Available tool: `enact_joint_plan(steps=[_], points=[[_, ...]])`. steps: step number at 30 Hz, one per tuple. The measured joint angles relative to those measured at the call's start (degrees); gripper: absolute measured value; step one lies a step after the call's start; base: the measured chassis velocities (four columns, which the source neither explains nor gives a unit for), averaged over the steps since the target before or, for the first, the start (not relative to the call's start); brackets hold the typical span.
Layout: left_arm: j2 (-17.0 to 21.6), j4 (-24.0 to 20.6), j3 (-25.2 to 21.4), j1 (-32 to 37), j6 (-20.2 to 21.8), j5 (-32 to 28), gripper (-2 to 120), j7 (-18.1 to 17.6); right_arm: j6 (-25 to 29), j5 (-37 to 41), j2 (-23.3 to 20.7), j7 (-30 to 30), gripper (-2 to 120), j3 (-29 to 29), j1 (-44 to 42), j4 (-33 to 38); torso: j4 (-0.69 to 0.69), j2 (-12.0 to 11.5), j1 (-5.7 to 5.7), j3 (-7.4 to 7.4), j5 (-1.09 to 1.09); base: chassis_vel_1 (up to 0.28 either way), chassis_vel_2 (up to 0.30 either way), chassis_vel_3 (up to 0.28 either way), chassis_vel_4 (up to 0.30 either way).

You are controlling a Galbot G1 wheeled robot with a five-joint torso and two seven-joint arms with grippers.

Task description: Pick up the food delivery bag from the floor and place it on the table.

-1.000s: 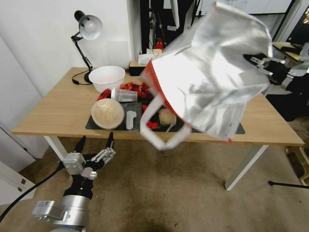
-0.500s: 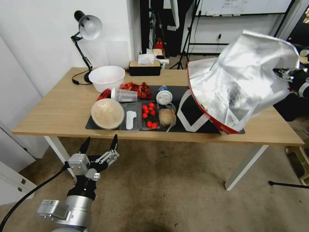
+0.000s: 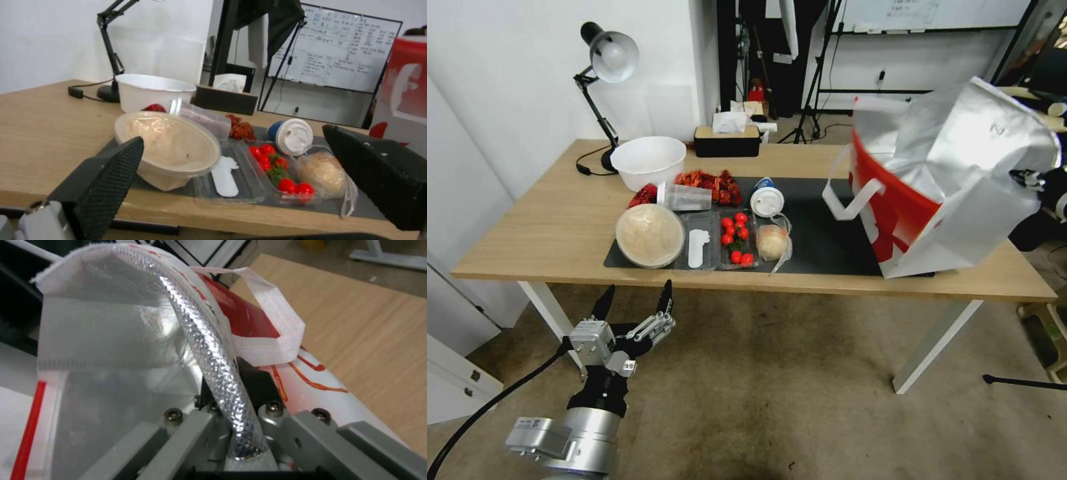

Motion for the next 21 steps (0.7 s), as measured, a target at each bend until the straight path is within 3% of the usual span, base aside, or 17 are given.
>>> enact_joint_plan(steps=[15,21], points=[[-0.41,-0.06,0.13,0.48,-0.49,0.68,100,0.09,-2.78,1.67,0.58,-2.85,0,-4.64,4.0,-2.15,0.0,0.0,0.0,0.0,-0.01,0.0,0.0,0.0,0.0],[-0.57,-0.06,0.18,0.48,-0.63,0.86,100,0.1,-3.19,1.22,1.28,-4.06,0,-8.96,8.07,-2.84,0.01,0.0,0.0,0.0,-0.01,0.0,0.0,0.0,0.0]])
